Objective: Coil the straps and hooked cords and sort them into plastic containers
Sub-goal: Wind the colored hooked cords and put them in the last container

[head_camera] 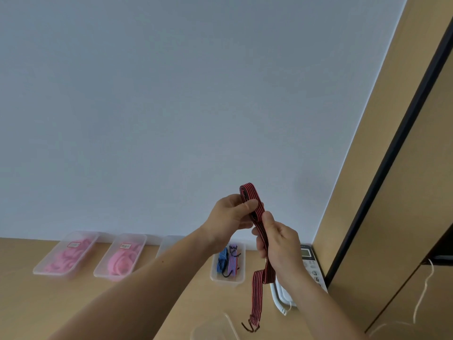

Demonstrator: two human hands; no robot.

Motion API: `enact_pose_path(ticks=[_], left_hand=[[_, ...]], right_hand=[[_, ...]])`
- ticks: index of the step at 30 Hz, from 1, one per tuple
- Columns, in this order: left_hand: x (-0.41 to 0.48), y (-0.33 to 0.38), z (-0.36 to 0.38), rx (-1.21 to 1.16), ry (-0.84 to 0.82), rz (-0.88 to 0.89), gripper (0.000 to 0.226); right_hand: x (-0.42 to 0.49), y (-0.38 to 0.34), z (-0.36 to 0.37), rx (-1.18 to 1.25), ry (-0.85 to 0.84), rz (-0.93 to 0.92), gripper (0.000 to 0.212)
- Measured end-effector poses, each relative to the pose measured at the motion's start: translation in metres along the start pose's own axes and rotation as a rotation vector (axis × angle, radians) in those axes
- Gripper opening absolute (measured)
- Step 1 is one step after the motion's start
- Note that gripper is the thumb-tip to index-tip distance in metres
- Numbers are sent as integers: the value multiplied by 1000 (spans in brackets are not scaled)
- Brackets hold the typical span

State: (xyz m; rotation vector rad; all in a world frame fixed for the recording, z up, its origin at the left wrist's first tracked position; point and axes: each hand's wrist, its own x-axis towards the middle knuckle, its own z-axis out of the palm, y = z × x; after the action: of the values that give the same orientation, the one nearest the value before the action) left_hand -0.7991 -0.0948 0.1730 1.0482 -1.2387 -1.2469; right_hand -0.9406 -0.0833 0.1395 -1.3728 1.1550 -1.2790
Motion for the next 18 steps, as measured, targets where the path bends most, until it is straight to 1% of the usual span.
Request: enact_pose_path(ticks=[3, 6, 11, 13, 14, 16, 18], left_hand=[[0, -2, -2, 63, 33, 69, 21], [0, -3, -5, 304, 39, 196, 24], [-5, -12, -11, 738, -4, 484, 28], [-6, -16, -14, 915, 24, 613, 35], [-6, -17, -16, 970, 34, 688, 39], [-6, -17, -17, 1050, 13, 821, 44], [-6, -19, -16, 1118, -3, 909, 46]], right_hand=[[2, 2, -3, -21, 7, 32, 51], [0, 1, -6, -9, -11, 58, 50], [0, -6, -10, 23, -58, 96, 49], [-1, -8, -10, 47, -74, 104, 55], [-1, -9, -10, 54, -82, 111, 62], [-3, -11, -10, 55, -97, 131, 78], [-4, -12, -9, 54, -106, 137, 85]])
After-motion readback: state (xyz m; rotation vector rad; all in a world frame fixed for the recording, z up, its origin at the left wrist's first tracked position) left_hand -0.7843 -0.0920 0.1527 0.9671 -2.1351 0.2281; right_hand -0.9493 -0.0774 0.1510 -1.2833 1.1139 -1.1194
